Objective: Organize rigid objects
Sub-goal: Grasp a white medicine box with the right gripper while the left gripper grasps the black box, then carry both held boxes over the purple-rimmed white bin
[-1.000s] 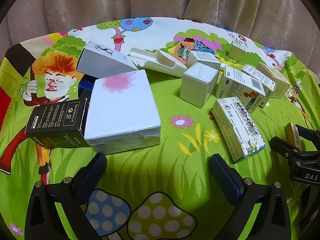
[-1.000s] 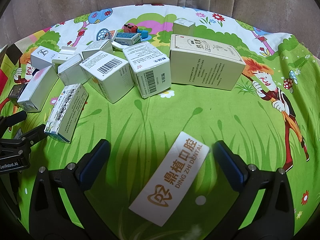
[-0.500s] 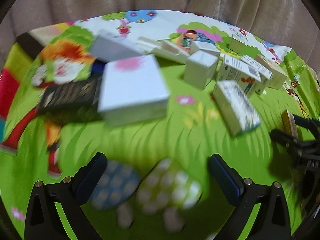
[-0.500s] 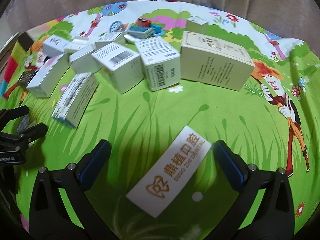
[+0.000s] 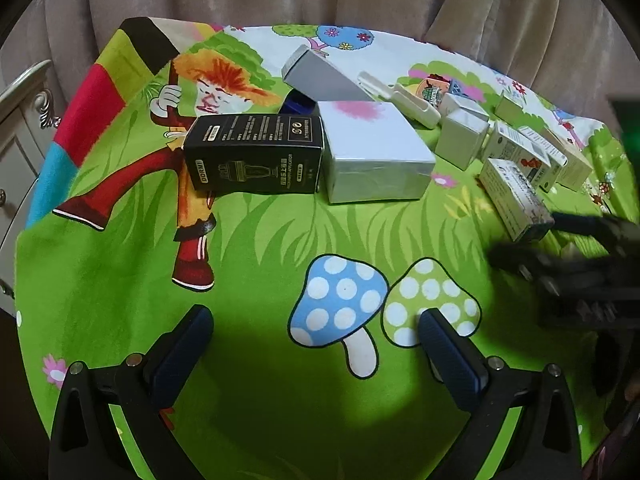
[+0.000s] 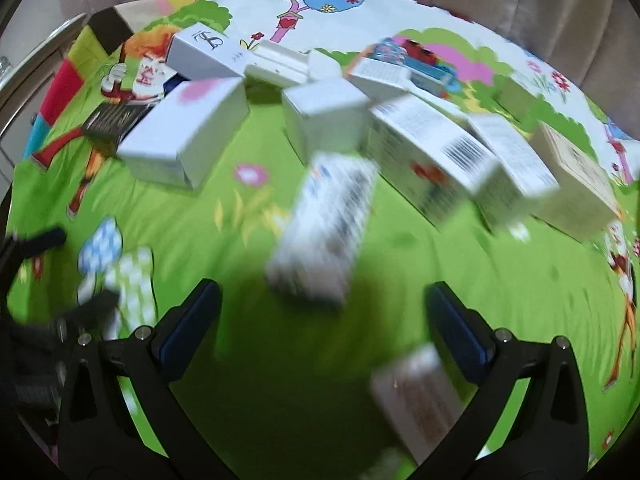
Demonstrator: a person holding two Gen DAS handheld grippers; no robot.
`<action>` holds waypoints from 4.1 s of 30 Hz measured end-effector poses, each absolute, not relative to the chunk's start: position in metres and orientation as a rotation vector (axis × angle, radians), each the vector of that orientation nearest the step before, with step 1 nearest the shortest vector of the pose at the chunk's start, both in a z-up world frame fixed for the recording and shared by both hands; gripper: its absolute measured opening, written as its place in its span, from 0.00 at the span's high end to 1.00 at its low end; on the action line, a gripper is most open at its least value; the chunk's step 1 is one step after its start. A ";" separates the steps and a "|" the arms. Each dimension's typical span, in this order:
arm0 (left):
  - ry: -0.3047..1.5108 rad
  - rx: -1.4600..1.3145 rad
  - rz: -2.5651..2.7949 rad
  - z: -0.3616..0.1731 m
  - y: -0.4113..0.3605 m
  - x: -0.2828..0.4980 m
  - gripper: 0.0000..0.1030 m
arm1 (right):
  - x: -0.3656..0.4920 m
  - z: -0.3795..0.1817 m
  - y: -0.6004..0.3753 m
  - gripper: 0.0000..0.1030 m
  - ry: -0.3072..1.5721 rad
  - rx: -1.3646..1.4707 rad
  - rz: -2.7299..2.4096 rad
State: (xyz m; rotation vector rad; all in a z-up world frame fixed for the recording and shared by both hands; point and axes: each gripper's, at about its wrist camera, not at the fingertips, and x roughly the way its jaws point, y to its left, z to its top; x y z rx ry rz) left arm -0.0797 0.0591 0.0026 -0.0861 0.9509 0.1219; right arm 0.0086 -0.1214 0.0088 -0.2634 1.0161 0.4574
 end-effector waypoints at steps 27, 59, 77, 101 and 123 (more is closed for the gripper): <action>0.802 -0.657 0.303 0.039 0.102 -0.046 0.00 | -0.028 0.014 -0.171 0.63 0.867 -0.276 0.500; 0.898 -0.303 0.293 0.010 0.127 -0.039 0.04 | -0.027 0.013 -0.171 0.61 0.862 -0.253 0.489; 0.833 -0.091 0.089 0.015 0.054 -0.101 0.61 | -0.026 0.013 -0.173 0.60 0.862 -0.238 0.489; 0.864 -0.011 0.047 0.003 0.020 -0.078 0.61 | -0.030 0.013 -0.157 0.65 0.840 -0.279 0.438; 0.840 0.052 0.005 0.020 -0.018 -0.133 0.61 | -0.117 0.029 -0.172 0.65 0.837 -0.237 0.451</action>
